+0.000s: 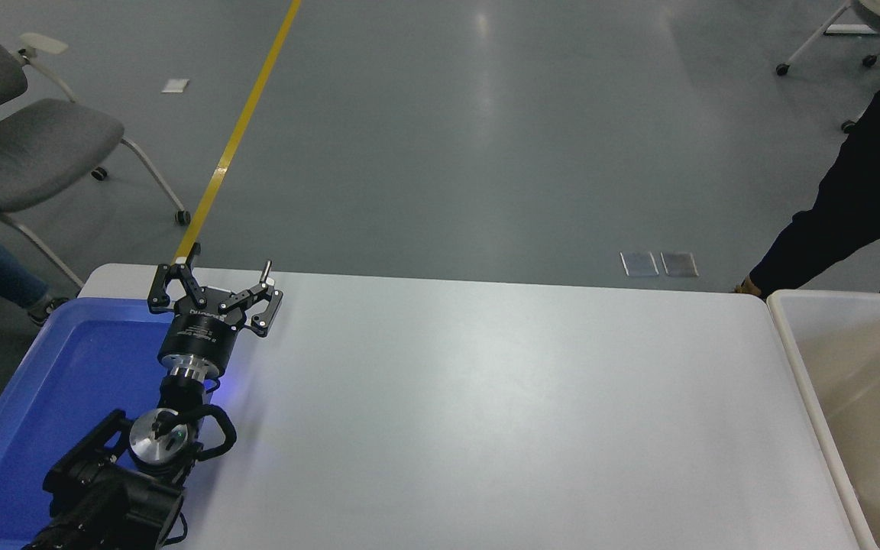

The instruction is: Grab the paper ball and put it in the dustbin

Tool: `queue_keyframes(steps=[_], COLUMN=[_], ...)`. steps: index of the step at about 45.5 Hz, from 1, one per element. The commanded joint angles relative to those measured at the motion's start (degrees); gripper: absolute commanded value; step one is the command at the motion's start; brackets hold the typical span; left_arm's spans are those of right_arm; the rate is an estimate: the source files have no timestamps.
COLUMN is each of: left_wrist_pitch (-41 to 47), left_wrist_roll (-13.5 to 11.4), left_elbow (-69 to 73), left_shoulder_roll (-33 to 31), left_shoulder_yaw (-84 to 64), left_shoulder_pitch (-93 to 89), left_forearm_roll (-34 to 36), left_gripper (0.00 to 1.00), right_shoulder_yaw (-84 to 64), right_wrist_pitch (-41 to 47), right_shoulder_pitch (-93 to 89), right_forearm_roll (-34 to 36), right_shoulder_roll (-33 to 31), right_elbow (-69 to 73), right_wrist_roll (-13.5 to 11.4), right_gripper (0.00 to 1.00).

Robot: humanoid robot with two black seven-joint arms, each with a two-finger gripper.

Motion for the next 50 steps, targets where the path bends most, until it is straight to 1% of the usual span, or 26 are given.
queue_keyframes(steps=[1, 7, 11, 13, 16, 21, 22, 23, 26, 27, 28, 29, 30, 50], left_wrist_pitch=[-0.1, 0.0, 0.0, 0.0, 0.0, 0.0, 0.0, 0.0, 0.0, 0.0, 0.0, 0.0, 0.0, 0.0], left_wrist_roll=[0.0, 0.0, 0.0, 0.0, 0.0, 0.0, 0.0, 0.0, 0.0, 0.0, 0.0, 0.0, 0.0, 0.0], left_elbow=[0.0, 0.0, 0.0, 0.0, 0.0, 0.0, 0.0, 0.0, 0.0, 0.0, 0.0, 0.0, 0.0, 0.0], left_shoulder_roll=[0.0, 0.0, 0.0, 0.0, 0.0, 0.0, 0.0, 0.0, 0.0, 0.0, 0.0, 0.0, 0.0, 0.0], left_shoulder_yaw=[0.0, 0.0, 0.0, 0.0, 0.0, 0.0, 0.0, 0.0, 0.0, 0.0, 0.0, 0.0, 0.0, 0.1], left_shoulder_pitch=[0.0, 0.0, 0.0, 0.0, 0.0, 0.0, 0.0, 0.0, 0.0, 0.0, 0.0, 0.0, 0.0, 0.0], left_forearm_roll=[0.0, 0.0, 0.0, 0.0, 0.0, 0.0, 0.0, 0.0, 0.0, 0.0, 0.0, 0.0, 0.0, 0.0], left_gripper=[0.99, 0.99, 0.99, 0.99, 0.99, 0.99, 0.99, 0.99, 0.99, 0.99, 0.99, 0.99, 0.99, 0.99], right_shoulder_yaw=[8.4, 9.6, 9.6, 9.6, 9.6, 9.6, 9.6, 9.6, 9.6, 9.6, 9.6, 9.6, 9.6, 9.4], right_wrist_pitch=[-2.5, -3.0, -3.0, -3.0, -3.0, -3.0, -2.9, -2.9, -2.9, -2.9, -2.7, -2.5, -2.4, -2.3], right_shoulder_pitch=[-5.3, -5.4, -6.0, -6.3, -6.5, -6.5, -6.5, -6.5, -6.5, -6.6, -6.6, -6.6, -6.6, -6.2], right_forearm_roll=[0.3, 0.3, 0.3, 0.3, 0.3, 1.0, 1.2, 1.4, 1.8, 1.9, 2.0, 2.0, 2.0, 1.9], right_shoulder_roll=[5.4, 5.4, 5.3, 5.1, 4.8, 4.5, 4.4, 4.4, 4.3, 4.2, 4.1, 3.9, 3.8, 2.6], right_elbow=[-2.1, -2.1, -2.1, -2.1, -2.1, -2.1, -2.1, -2.1, -2.1, -2.1, -2.1, -2.1, -2.1, -2.1], right_wrist_roll=[0.1, 0.0, 0.1, 0.1, 0.1, 0.1, 0.1, 0.1, 0.1, 0.1, 0.2, 0.1, 0.1, 0.2], right_gripper=[0.0, 0.0, 0.08, 0.1, 0.17, 0.18, 0.19, 0.23, 0.36, 0.44, 0.56, 0.81, 1.0, 1.0])
